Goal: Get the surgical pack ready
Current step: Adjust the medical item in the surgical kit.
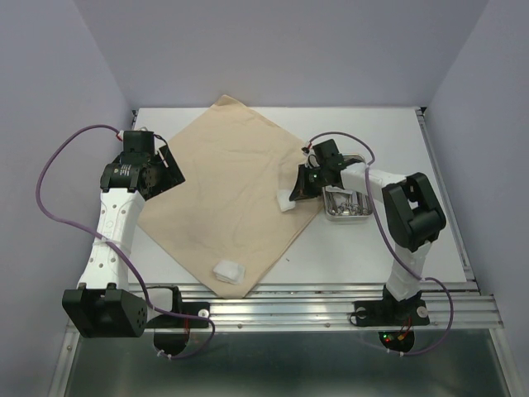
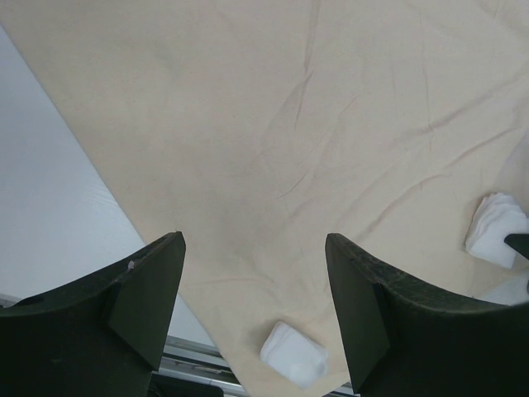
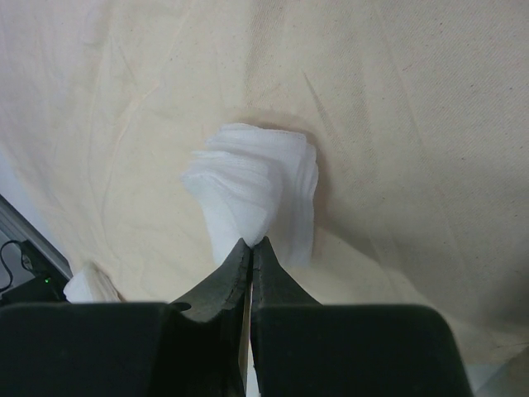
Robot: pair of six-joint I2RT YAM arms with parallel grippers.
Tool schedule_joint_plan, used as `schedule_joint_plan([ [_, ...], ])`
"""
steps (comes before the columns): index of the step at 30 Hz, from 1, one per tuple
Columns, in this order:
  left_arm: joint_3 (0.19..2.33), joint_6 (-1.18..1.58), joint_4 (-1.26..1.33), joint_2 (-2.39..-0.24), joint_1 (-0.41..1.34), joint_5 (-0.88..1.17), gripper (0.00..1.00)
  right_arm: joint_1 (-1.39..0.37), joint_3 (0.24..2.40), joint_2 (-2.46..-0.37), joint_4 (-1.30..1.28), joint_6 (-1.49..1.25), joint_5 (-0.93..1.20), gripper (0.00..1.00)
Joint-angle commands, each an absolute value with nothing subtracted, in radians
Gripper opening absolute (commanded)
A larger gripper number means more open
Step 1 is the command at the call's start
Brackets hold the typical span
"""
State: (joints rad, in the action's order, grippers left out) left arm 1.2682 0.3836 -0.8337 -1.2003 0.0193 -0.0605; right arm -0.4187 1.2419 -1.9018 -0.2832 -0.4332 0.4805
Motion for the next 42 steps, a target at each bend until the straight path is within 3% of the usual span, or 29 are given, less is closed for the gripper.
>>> schedule_joint_plan([
  [1, 1.270, 0.388, -0.816, -1.193, 0.015, -0.064, 0.80, -0.413, 1.249, -1.907, -0.268, -0.417, 0.459, 0.02],
  [4, 1.269, 0.387, -0.816, -1.192, 0.015, -0.063, 0.80, -0.413, 1.250, -1.902, -0.270, -0.416, 0.436, 0.19],
  [6, 1.267, 0.387, -0.815, -1.190, 0.015, -0.063, 0.80, -0.413, 1.252, -1.890, -0.270, -0.414, 0.425, 0.35],
  [14, 1.264, 0.388, -0.813, -1.189, 0.017, -0.058, 0.80, -0.413, 1.232, -1.847, -0.276, -0.413, 0.388, 0.42],
  [16, 1.266, 0.388, -0.813, -1.187, 0.015, -0.057, 0.80, -0.413, 1.229, -1.845, -0.276, -0.416, 0.380, 0.50],
  [26, 1.262, 0.390, -0.813, -1.187, 0.015, -0.058, 0.80, -0.413, 1.216, -1.881, -0.270, -0.411, 0.399, 0.56],
  [42, 1.269, 0.390, -0.815, -1.187, 0.015, -0.058, 0.80, -0.413, 1.158, -1.957, -0.155, -0.469, 0.494, 0.56],
])
